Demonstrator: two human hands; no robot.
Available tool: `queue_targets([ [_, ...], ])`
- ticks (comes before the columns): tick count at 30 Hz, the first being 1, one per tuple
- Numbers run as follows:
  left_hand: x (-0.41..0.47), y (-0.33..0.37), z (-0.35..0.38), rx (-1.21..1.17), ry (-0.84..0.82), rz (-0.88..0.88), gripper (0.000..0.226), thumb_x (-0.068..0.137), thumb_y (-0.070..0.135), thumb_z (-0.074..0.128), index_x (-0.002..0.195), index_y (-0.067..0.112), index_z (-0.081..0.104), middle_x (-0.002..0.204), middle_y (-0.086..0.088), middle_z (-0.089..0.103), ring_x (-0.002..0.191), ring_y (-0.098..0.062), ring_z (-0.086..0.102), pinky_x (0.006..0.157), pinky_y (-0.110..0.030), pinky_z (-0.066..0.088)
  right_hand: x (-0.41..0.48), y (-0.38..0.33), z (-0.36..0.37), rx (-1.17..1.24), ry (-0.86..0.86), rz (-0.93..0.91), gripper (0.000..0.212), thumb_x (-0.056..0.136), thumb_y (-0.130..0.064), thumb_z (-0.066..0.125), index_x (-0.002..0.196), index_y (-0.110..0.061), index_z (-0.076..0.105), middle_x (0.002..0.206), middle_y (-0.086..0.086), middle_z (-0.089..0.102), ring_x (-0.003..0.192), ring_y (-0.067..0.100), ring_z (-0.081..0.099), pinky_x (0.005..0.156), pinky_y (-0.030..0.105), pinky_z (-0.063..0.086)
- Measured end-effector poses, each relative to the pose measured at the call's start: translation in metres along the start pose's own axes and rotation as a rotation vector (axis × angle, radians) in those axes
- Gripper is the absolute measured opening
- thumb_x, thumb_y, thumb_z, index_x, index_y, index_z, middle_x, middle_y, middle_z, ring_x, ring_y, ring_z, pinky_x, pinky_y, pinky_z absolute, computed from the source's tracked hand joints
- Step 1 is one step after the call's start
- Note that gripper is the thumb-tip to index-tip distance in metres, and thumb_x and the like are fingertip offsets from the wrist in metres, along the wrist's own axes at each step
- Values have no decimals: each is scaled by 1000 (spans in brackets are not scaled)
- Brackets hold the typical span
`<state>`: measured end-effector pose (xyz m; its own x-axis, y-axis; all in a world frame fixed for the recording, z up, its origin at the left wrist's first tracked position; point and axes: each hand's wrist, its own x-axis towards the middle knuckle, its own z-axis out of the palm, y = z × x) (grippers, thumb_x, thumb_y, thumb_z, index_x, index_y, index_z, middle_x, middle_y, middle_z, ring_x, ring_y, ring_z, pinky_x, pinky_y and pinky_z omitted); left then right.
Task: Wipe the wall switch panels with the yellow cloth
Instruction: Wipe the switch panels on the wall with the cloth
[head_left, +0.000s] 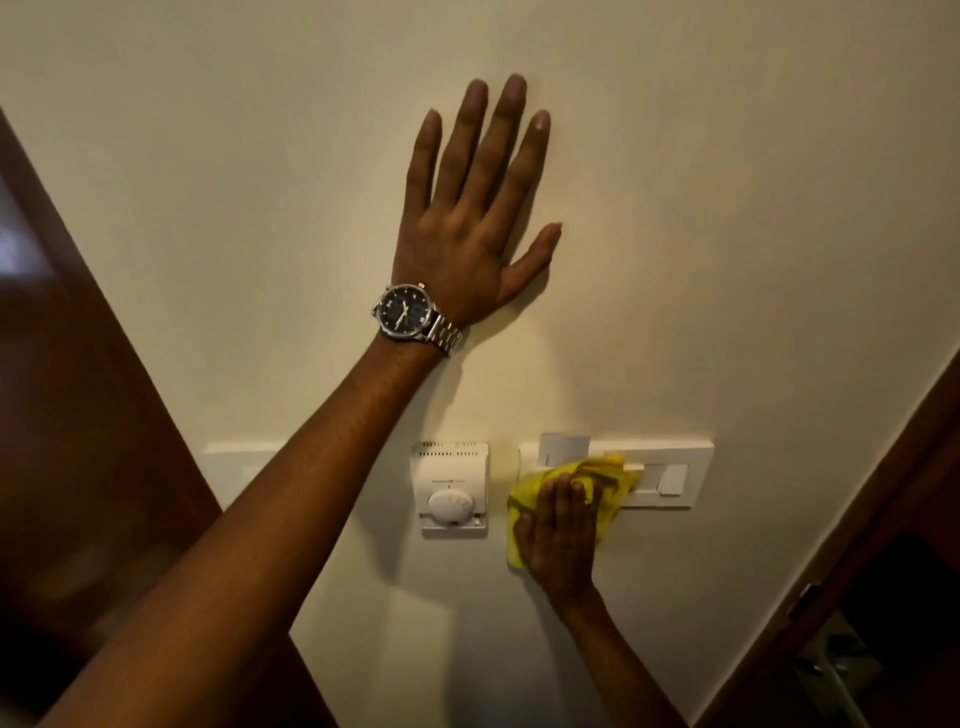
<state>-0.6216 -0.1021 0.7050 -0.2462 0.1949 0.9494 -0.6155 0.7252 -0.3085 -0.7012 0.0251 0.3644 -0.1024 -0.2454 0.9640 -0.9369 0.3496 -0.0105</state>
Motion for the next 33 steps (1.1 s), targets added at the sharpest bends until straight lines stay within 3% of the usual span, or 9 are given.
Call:
queue_targets([
  [3,0,1,0,4,0,-2,72,105,60,45,157,11,44,162,-19,42,152,-40,36,126,-60,28,8,-3,6,-20,9,73,62,107,-30,36,157,1,15,166,19,9,155,36,11,120,58,23],
  [5,1,1,2,12,6,-5,72,104,61,46,156,10,46,160,-20,44,150,-41,38,125,-59,27,31,-4,11,35,45,141,63,106,-29,40,156,1,17,166,19,11,154,37,13,125,58,16],
  [11,2,2,-2,4,0,-3,72,103,59,50,154,9,48,159,-21,45,149,-42,40,124,-60,29,-14,11,-2,-48,-15,15,61,109,-30,32,157,0,11,167,18,5,155,35,8,126,52,12],
  [15,1,1,1,26,19,-9,72,104,62,46,154,10,48,158,-21,47,148,-42,42,124,-59,29,31,8,5,67,26,244,63,107,-30,34,157,0,10,167,18,5,155,38,9,127,52,9],
  [17,2,1,0,22,22,-12,72,104,63,43,154,11,48,158,-20,47,148,-41,42,124,-59,30,38,8,4,95,34,272,63,107,-30,33,157,-1,8,167,17,4,155,37,8,128,50,8],
  [20,2,3,-4,37,-5,-16,72,104,62,47,154,10,48,158,-21,47,148,-43,42,124,-60,30,-1,12,-7,11,-6,159,62,108,-29,31,157,-1,8,167,17,2,155,35,7,127,49,11],
  [25,2,4,-3,30,21,-9,72,104,62,45,154,10,48,158,-21,47,148,-42,43,123,-60,31,34,4,-1,77,12,290,63,108,-29,36,157,-1,8,167,17,3,155,38,8,128,50,10],
  [29,1,1,-1,1,11,-20,73,105,63,42,155,11,46,158,-20,46,148,-42,42,124,-59,30,23,4,-10,87,21,204,69,109,-34,39,158,-3,2,168,15,-3,156,35,3,125,52,18],
  [33,-1,1,3,-10,17,-10,72,104,62,45,154,10,48,158,-21,47,148,-42,43,124,-59,30,51,-6,-30,272,22,459,94,100,-50,50,157,-19,-17,166,-4,-17,154,17,-5,114,55,29],
])
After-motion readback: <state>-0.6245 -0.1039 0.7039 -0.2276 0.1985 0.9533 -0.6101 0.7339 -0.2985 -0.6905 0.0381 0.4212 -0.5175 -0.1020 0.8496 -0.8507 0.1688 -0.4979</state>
